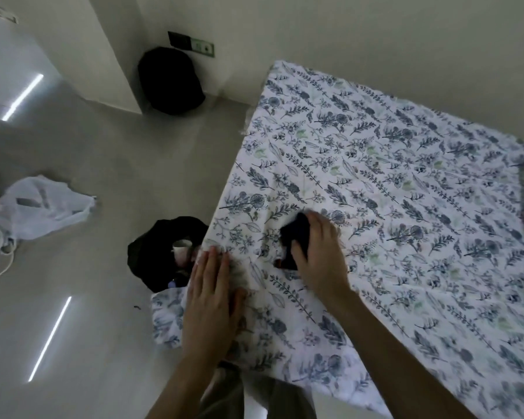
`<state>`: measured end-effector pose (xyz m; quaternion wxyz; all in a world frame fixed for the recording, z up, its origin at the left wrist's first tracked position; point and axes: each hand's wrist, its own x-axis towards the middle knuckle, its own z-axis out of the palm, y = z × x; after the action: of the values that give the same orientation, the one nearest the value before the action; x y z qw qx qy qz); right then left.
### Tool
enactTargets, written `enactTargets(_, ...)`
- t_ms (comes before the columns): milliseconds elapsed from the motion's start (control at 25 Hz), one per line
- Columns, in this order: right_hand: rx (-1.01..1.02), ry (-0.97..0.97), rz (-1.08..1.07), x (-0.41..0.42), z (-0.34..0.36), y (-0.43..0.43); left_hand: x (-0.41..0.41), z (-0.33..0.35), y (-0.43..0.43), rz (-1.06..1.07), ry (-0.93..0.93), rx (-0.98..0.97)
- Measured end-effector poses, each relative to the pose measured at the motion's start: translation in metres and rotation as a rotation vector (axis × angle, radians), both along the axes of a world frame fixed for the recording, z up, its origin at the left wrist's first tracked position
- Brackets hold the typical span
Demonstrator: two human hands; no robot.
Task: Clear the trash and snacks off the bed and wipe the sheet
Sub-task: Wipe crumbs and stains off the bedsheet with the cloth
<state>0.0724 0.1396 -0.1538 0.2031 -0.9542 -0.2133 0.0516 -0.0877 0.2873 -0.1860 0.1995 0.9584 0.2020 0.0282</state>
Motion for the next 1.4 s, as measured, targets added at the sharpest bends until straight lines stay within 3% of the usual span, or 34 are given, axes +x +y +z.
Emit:
enactTargets(240,-0.003,0.055,0.062,-0.024,0.009,0.006,-0.016,-0.003,0.031,-0.216,-0.033,0.01)
enactTargets(440,-0.124,0.063,-0.154,-0.049,0.015,-0.079,-0.019,-0.007,0.036,-0.25,-0.042,-0.006)
enactTargets(640,-0.136,0.039,-0.34,-0.066,0.001,-0.047,-0.022,-0.008,0.035,-0.237,-0.064,-0.013)
enactTargets(960,0.012,0.031,-0.16,-0.063,-0.003,0.107,-0.03,-0.01,0.036,-0.193,-0.184,-0.089)
enactTargets(1120,0.078,0.056,0.039,-0.054,-0.005,0.156,-0.031,-0.009,0.035,-0.188,-0.238,-0.116)
enactTargets(1280,0.069,0.043,0.177,-0.043,-0.001,0.148,-0.03,-0.006,0.036,-0.186,-0.249,-0.12)
enactTargets(1400,0.072,0.064,0.142,-0.04,0.003,0.092,-0.029,-0.008,0.035,-0.164,-0.235,-0.114)
